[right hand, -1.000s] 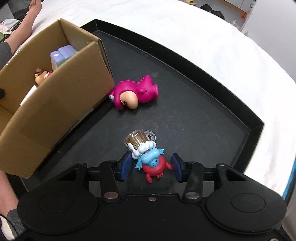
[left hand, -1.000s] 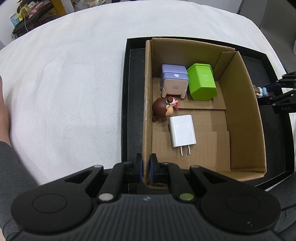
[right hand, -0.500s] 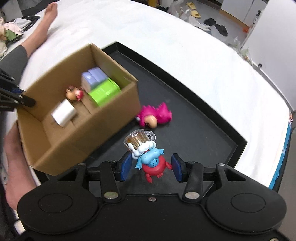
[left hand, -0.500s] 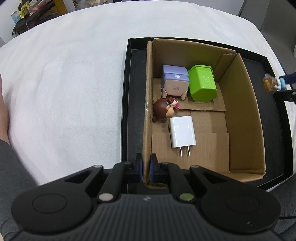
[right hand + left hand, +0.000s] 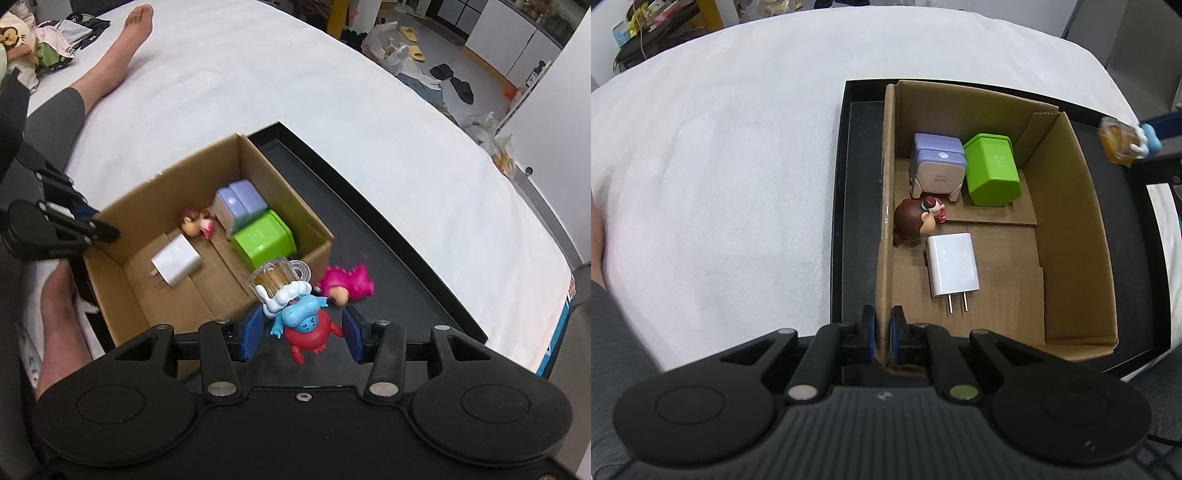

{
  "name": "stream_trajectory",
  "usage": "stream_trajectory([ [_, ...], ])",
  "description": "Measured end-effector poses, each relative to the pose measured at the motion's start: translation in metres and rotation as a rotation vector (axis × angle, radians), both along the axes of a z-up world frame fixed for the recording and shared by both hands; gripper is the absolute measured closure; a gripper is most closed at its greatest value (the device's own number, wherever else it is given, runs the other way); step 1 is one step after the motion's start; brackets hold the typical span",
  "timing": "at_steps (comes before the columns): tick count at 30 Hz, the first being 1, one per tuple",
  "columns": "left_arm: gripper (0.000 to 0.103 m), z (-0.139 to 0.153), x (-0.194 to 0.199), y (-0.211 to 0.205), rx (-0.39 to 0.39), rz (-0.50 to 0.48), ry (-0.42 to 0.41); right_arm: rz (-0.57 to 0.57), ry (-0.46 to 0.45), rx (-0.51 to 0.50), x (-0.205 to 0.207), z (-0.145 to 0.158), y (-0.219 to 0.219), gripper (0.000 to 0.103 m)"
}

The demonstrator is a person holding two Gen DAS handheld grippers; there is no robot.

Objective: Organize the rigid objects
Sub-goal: 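Lift the blue-red figurine and carry it over the box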

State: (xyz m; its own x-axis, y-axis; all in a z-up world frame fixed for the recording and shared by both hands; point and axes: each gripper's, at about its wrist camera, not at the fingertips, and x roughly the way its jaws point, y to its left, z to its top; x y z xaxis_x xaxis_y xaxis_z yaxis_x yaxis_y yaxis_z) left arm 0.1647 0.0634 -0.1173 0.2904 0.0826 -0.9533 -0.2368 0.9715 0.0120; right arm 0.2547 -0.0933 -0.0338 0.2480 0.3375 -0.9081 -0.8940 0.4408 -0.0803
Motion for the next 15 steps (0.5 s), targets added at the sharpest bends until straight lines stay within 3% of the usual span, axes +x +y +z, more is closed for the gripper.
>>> stream_trajectory([
  [15, 0.095, -0.002, -0.005, 0.008, -0.038, -0.013, -0.036, -0.002, 0.081, -0.058, -0.02, -0.021, 0.072, 0.057],
])
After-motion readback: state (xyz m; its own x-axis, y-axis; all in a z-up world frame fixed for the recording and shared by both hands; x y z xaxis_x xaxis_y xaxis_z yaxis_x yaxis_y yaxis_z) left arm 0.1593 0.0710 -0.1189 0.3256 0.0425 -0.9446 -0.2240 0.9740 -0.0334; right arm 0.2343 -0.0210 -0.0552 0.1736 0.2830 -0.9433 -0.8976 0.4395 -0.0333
